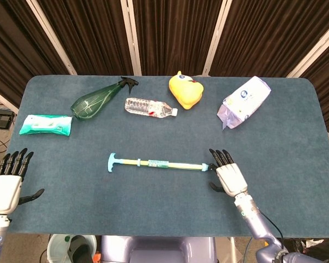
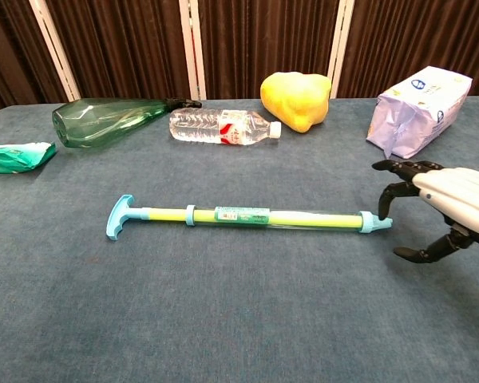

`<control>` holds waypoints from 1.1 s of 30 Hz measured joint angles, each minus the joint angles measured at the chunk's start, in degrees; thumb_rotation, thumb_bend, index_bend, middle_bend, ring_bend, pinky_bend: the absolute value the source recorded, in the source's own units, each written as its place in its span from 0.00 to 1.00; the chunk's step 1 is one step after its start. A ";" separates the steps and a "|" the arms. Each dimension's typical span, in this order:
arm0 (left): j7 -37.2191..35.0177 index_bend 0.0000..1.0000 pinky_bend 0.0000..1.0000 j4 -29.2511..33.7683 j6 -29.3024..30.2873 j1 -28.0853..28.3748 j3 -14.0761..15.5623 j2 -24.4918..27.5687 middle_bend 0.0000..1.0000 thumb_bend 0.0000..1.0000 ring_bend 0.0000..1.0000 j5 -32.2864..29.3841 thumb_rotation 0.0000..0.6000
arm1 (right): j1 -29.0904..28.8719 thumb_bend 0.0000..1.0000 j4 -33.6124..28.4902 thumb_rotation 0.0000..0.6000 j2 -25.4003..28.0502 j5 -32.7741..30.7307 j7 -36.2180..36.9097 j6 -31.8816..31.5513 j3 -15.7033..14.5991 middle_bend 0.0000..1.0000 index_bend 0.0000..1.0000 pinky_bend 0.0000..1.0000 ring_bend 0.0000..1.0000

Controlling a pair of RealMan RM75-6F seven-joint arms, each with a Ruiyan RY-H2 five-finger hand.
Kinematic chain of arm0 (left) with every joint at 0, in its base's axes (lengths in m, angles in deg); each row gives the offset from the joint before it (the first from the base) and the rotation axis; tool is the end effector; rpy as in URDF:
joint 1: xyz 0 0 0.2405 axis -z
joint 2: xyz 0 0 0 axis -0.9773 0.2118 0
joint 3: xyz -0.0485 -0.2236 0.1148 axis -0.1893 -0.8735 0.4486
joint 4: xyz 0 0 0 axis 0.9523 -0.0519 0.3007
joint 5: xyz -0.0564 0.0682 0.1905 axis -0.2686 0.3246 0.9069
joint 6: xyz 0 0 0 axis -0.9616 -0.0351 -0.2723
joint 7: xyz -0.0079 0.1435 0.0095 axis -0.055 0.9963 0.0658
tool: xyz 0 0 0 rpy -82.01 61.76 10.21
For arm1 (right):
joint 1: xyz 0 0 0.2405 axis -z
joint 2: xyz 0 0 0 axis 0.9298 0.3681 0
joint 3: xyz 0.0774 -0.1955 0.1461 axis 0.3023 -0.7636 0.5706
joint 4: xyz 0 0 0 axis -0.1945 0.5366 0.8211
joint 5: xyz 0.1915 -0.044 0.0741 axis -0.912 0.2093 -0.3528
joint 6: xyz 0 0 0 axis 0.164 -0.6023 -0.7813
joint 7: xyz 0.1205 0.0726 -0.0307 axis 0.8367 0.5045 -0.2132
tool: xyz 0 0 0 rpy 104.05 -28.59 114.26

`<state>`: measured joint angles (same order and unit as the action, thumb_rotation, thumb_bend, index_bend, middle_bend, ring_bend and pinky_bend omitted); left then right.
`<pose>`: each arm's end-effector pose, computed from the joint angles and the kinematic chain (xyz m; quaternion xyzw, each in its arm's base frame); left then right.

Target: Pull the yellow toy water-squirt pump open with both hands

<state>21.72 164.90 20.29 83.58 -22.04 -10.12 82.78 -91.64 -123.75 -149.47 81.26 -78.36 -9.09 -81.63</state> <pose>-0.3114 0.1851 0.1183 -0.6256 -0.3287 -0.3668 0.6049 -0.2347 -0.2760 -0.0258 0.7248 -0.3561 0.3741 0.4560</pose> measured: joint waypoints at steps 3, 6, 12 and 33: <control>-0.10 0.00 0.05 -0.22 -0.46 0.19 -0.16 -0.09 0.00 0.03 0.00 -0.42 1.00 | -1.05 0.32 1.19 1.00 -0.96 -0.84 -0.01 1.09 0.68 0.00 0.40 0.00 0.00; -0.20 0.00 0.05 -0.52 -0.77 0.37 -0.37 -0.19 0.00 0.03 0.00 -0.79 1.00 | -1.95 0.32 2.06 1.00 -1.66 -1.37 0.13 1.64 1.33 0.00 0.40 0.00 0.00; -0.45 0.00 0.05 -0.90 -1.03 0.56 -0.83 -0.31 0.00 0.03 0.00 -1.50 1.00 | -3.76 0.32 2.98 1.00 -2.58 -1.98 0.31 2.55 2.43 0.00 0.40 0.00 0.00; -1.42 0.00 0.05 -1.46 -2.50 1.23 -1.41 -0.25 0.00 0.04 0.00 -3.07 1.00 | -8.28 0.37 7.89 1.00 -7.34 -4.56 0.55 6.51 3.17 0.01 0.48 0.00 0.00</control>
<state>20.29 163.44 17.79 84.81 -23.45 -10.37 79.71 -99.92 -115.86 -156.81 76.69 -77.81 -2.59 -78.46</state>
